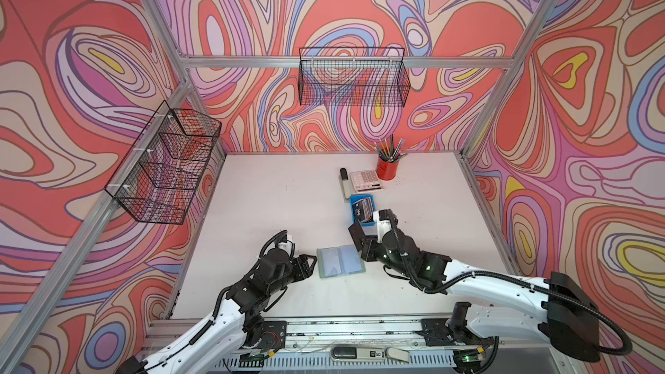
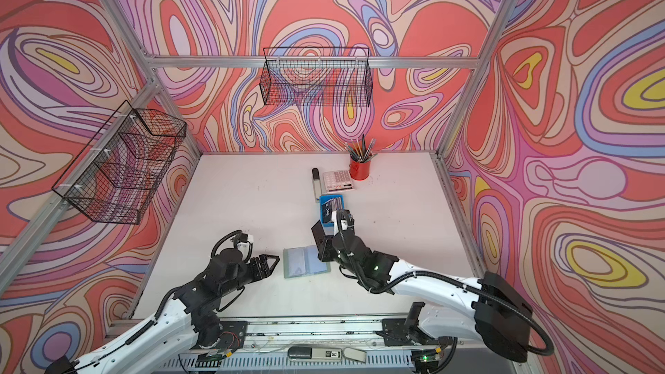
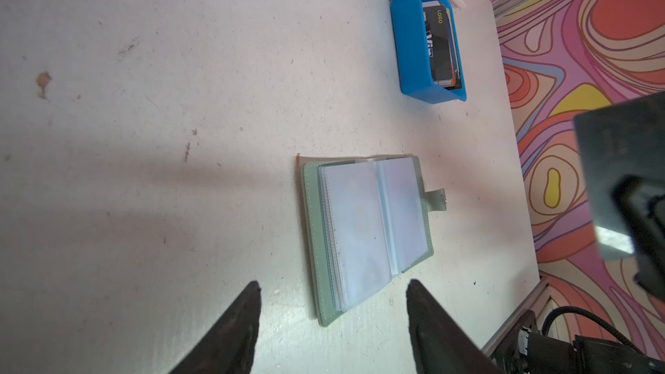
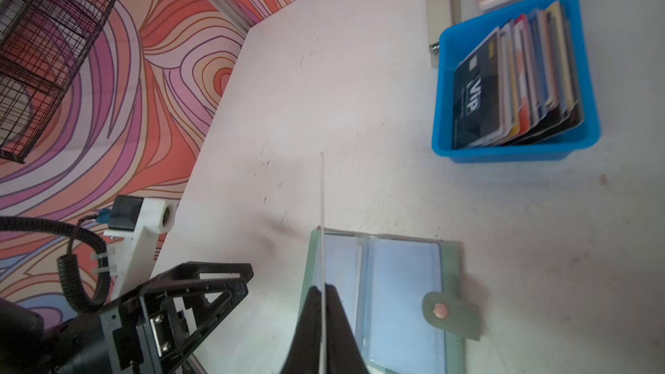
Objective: Put the credit cards into the card holder
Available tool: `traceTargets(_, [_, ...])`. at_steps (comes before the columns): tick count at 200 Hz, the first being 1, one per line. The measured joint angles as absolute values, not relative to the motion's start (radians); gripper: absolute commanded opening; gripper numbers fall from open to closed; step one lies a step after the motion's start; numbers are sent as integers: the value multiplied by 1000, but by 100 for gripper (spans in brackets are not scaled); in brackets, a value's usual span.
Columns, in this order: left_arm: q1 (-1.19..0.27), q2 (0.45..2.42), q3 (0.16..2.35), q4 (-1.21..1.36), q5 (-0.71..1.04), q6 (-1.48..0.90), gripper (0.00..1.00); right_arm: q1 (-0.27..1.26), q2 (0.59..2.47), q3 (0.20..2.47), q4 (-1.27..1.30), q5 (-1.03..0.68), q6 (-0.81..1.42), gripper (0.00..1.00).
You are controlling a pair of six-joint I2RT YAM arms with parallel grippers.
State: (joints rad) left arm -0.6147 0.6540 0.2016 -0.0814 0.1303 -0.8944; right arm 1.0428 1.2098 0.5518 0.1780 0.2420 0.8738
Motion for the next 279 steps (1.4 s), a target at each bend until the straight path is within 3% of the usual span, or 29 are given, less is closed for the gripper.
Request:
traceTargets(58, [-614, 716, 200, -32, 175, -917, 63, 1128, 1427, 448, 540, 319, 1016, 0])
traceTargets(155, [-614, 821, 174, 80, 184, -947, 63, 1129, 1671, 445, 774, 340, 1102, 0])
traceTargets(279, [-614, 939, 174, 154, 213, -958, 63, 1129, 1728, 377, 880, 356, 1168, 0])
